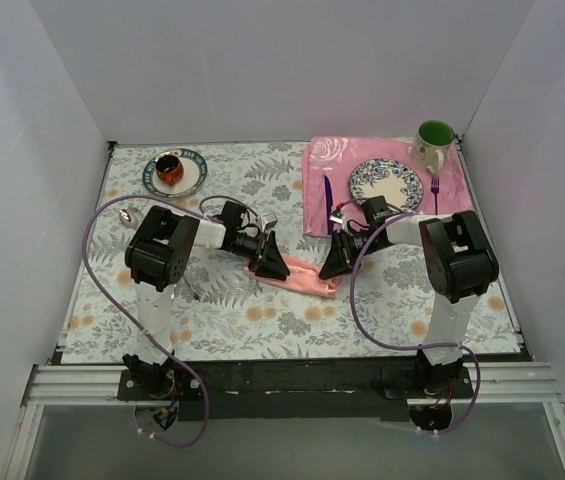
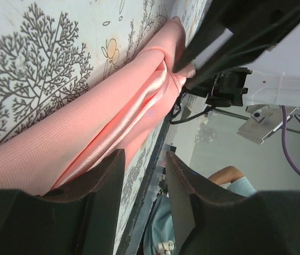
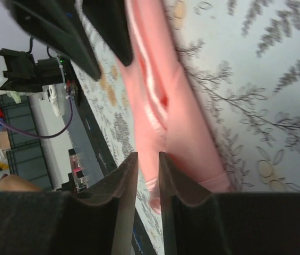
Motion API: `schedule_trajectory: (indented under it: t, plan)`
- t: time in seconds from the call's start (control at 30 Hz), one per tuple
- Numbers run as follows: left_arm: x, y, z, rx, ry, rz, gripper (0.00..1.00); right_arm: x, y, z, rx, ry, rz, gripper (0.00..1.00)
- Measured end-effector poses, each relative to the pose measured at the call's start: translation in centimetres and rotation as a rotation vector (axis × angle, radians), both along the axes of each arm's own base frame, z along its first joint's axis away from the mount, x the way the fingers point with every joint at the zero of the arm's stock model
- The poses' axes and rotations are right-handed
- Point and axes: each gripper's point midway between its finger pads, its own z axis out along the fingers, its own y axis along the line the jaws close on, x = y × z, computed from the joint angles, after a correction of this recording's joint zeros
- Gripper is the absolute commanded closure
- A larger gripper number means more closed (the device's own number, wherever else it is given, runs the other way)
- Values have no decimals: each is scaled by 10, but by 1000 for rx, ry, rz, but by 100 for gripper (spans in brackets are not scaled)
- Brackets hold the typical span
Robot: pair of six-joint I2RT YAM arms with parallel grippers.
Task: Fold the napkin into a case and place the utensils inside
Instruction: Smooth out the smaller rectangle-folded napkin from the folded napkin.
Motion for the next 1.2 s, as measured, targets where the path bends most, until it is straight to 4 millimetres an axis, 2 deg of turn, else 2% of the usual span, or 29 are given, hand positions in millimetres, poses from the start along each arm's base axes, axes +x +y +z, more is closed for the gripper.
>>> schedule_trajectory:
  t: [0.13,0.27,0.37,0.43,0.53,0.6,0.67,0.83,1.0,1.2]
  plan:
    - [0,0,0,6,3,3,63,1,6,38,87,-78,21,64]
    - [1,0,0,7,3,3,63,-1,11,61,146,-116,38,64]
    - [0,0,0,7,3,3,60,-2,14,57,159,-84,30,62]
    - [0,0,0,5,4,2,57,-6,15,39,145,-23,17,60]
    - [0,0,2,-4,5,-1,49,-17,12,5,106,97,-5,50]
    - [0,0,4,-19,6,-7,44,-28,11,-7,110,190,-13,39]
    - [0,-1,8,-33,4,-14,39,-29,12,-2,144,226,-12,23]
    - [0,-1,13,-47,5,-16,32,-24,16,13,193,240,3,10]
    - [2,-1,17,-55,5,-12,26,-21,19,23,172,180,6,8]
    - [3,-1,20,-63,4,-11,22,-15,33,63,219,21,35,6]
